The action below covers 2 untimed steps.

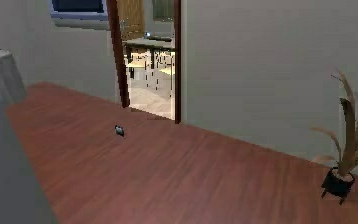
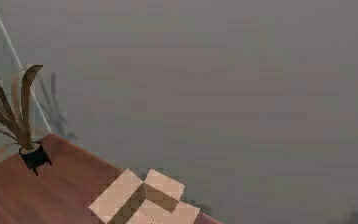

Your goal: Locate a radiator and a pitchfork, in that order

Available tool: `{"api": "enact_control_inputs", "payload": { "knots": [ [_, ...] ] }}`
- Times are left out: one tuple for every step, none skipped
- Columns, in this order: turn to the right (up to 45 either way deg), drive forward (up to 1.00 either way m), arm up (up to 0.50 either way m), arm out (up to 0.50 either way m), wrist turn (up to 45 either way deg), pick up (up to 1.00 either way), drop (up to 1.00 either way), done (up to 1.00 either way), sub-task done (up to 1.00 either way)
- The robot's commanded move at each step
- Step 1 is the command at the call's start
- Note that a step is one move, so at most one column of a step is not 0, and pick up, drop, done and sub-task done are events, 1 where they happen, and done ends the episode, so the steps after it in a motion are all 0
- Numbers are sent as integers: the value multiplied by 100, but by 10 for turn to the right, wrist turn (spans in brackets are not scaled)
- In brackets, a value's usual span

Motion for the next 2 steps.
{"api": "enact_control_inputs", "payload": {
  "knots": [
    [-60, 0, 0, 0, 0, 0, 0, 0, 0],
    [0, 100, 0, 0, 0, 0, 0, 0, 0]
  ]
}}
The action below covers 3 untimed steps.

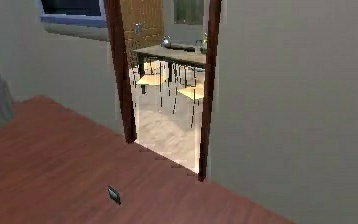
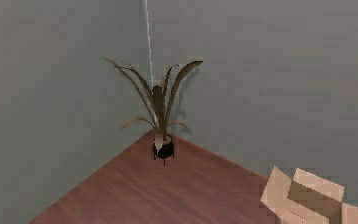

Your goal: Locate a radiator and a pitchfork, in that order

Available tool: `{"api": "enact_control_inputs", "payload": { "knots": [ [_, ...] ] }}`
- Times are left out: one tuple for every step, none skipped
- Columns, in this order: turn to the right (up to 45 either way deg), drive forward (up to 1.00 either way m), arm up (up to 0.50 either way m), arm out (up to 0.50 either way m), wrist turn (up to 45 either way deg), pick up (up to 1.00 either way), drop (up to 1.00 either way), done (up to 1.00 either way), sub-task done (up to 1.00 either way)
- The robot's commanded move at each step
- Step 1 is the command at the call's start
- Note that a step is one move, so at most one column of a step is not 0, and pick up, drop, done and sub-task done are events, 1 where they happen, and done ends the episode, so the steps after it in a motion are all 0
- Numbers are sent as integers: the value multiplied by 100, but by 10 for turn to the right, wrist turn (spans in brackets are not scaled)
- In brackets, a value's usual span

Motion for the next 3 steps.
{"api": "enact_control_inputs", "payload": {
  "knots": [
    [-30, 0, 0, 0, 0, 0, 0, 0, 0],
    [0, 100, 0, 0, 0, 0, 0, 0, 0],
    [0, 40, 0, 0, 0, 0, 0, 0, 0]
  ]
}}
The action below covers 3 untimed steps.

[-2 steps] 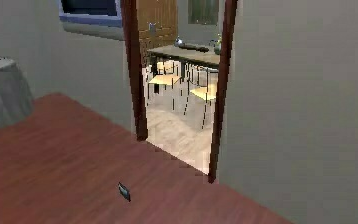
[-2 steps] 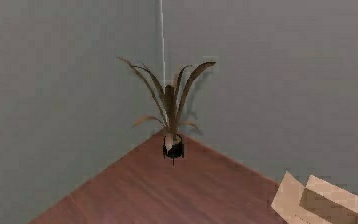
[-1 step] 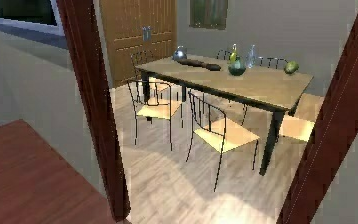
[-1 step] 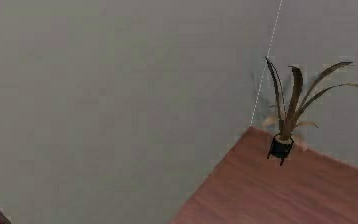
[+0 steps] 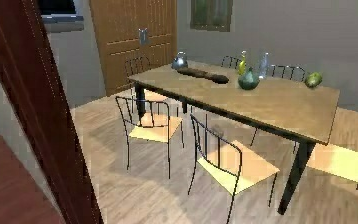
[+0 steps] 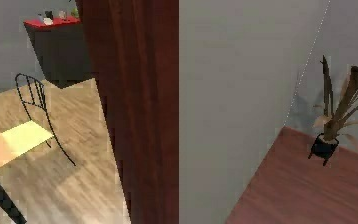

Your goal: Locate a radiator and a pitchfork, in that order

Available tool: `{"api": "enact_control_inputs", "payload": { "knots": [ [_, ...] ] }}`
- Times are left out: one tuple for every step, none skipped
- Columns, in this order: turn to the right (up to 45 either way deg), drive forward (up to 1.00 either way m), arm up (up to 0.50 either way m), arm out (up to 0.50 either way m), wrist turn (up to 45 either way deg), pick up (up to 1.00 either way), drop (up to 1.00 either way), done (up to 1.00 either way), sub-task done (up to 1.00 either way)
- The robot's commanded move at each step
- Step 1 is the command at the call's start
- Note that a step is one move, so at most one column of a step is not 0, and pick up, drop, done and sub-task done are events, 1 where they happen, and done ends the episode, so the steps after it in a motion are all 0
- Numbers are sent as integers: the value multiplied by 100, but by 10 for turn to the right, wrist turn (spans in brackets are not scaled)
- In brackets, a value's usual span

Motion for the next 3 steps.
{"api": "enact_control_inputs", "payload": {
  "knots": [
    [180, 0, 0, 0, 0, 0, 0, 0, 0],
    [0, 50, 0, 0, 0, 0, 0, 0, 0],
    [450, 0, 0, 0, 0, 0, 0, 0, 0]
  ]
}}
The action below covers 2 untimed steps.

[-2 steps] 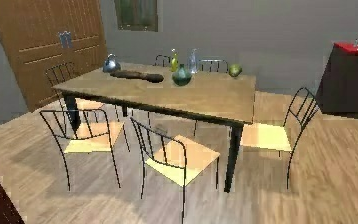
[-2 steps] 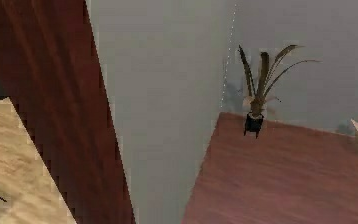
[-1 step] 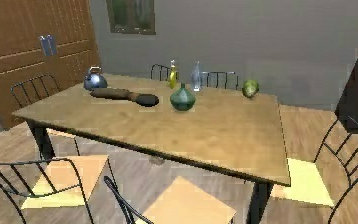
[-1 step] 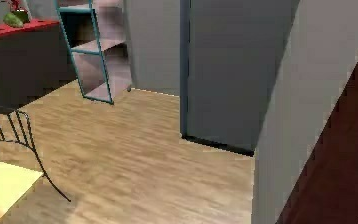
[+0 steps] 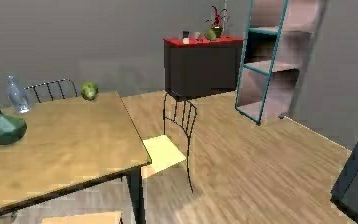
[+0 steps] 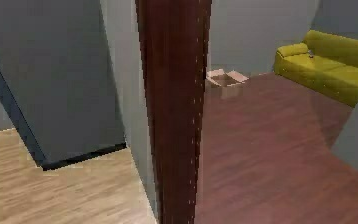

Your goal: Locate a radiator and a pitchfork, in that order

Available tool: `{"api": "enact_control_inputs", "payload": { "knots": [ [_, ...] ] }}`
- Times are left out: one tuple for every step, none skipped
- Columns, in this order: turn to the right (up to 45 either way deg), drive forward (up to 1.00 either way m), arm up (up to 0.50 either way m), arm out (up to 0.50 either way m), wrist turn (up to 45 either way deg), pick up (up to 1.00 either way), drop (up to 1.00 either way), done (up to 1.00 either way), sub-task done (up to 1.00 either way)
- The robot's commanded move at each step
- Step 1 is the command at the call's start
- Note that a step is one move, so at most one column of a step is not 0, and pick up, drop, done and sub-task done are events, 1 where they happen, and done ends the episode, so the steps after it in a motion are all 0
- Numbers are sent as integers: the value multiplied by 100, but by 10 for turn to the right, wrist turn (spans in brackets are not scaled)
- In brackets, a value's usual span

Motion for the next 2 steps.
{"api": "enact_control_inputs", "payload": {
  "knots": [
    [300, 0, 0, 0, 0, 0, 0, 0, 0],
    [0, 100, 0, 0, 0, 0, 0, 0, 0]
  ]
}}
